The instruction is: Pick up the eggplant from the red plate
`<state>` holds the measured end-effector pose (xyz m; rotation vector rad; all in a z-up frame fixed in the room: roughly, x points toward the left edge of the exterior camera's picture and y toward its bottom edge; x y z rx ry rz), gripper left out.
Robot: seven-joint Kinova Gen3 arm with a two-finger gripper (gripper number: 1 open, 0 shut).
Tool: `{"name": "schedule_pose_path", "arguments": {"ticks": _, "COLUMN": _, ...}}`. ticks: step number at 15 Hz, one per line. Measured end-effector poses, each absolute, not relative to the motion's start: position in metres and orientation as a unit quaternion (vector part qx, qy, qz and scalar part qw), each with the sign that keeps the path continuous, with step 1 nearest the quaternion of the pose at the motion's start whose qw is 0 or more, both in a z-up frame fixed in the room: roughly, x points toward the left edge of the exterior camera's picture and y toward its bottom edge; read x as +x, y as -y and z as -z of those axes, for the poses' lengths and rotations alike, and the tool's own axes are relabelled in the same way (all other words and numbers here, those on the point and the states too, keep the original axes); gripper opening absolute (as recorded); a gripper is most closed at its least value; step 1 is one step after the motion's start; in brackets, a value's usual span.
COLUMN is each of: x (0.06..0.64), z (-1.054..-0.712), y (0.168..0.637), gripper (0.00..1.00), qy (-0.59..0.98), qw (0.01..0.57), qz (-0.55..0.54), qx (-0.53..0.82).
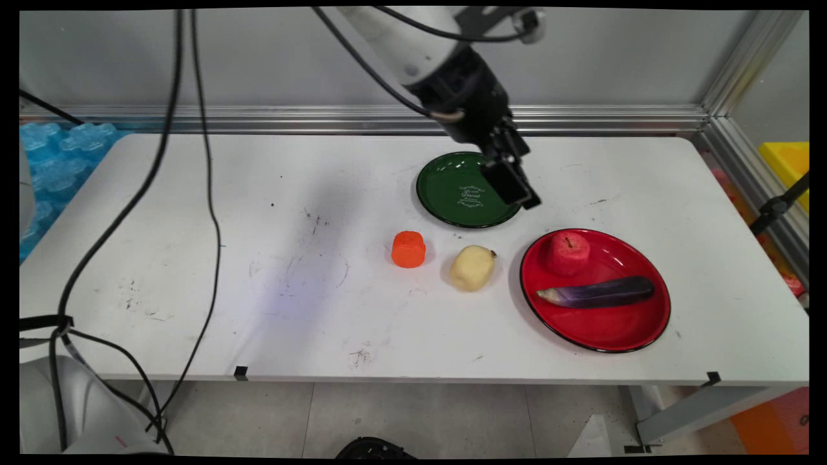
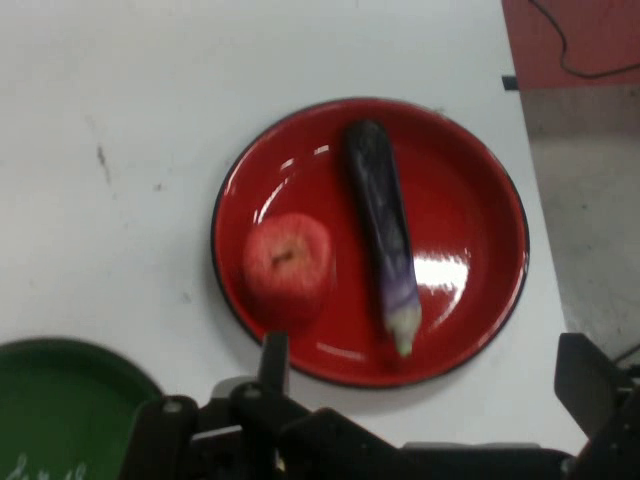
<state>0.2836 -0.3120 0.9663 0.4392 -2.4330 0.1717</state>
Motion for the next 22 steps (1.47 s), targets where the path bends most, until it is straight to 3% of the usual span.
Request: {"name": "schedule_pose_path", "arguments": {"ticks": 22, "x": 0.122, "z": -0.808, "y": 0.378, "gripper": 1.00, "qy": 0.947, "qw": 0.281, "qz": -0.052, "qx": 0.148}}
